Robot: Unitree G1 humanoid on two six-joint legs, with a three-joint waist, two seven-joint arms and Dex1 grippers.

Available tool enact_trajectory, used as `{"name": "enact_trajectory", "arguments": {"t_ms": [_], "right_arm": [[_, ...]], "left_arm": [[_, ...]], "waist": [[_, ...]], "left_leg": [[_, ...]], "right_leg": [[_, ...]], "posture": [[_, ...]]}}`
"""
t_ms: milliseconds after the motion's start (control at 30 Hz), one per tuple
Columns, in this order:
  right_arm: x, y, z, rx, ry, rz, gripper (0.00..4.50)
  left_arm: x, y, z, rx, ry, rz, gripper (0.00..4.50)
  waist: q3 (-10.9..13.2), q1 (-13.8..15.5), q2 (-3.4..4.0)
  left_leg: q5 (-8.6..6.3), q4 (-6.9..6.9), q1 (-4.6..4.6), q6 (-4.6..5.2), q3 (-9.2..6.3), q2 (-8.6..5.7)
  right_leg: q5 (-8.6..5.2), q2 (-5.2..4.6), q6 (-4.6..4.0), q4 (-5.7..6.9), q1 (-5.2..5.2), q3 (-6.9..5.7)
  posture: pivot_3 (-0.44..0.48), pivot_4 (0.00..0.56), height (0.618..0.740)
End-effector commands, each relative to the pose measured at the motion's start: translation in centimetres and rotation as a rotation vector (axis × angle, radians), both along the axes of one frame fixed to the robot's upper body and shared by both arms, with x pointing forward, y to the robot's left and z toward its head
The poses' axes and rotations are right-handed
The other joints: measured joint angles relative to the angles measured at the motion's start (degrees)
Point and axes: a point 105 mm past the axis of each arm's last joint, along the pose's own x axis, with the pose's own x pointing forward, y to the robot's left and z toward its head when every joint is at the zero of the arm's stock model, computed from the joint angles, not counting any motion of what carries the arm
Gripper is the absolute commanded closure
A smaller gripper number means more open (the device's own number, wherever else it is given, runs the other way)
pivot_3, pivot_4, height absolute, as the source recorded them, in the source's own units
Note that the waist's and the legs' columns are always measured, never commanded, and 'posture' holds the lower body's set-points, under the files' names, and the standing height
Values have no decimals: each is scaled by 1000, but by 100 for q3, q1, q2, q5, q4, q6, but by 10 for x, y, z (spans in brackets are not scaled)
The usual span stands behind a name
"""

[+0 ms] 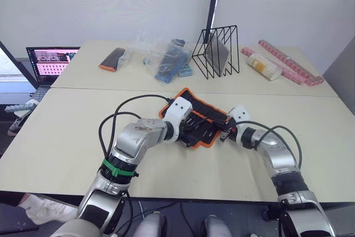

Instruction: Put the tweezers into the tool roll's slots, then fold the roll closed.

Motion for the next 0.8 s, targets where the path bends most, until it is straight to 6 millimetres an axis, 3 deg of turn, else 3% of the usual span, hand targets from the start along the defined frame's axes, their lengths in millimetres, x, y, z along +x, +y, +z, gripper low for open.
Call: {"name": "enact_trajectory", "arguments": {"t_ms": [33,433,800], "right_arm": [[-3,-8,-7,-17,35,-24,4500],[-7,-7,-10,-18,46,-28,4500],[-4,-5,-11,-22,51,-25,4500]], "left_arm": [[-2,-8,6,0,-16,-21,4493],[-4,-7,-1,21,13,-8,4493],[12,-18,-6,-3,-25,36,4493]], "waist": [[0,-1,0],[0,-2,0],[0,-2,0]], "left_leg": [[0,0,0,0,0,0],[0,0,0,0,0,0],[0,1,1,-1,0,0]], "right_leg": [[0,0,0,0,0,0],[0,0,0,0,1,1],[0,0,0,0,4,0]], "posture": [[0,150,687],[0,150,687],[0,150,687]]}}
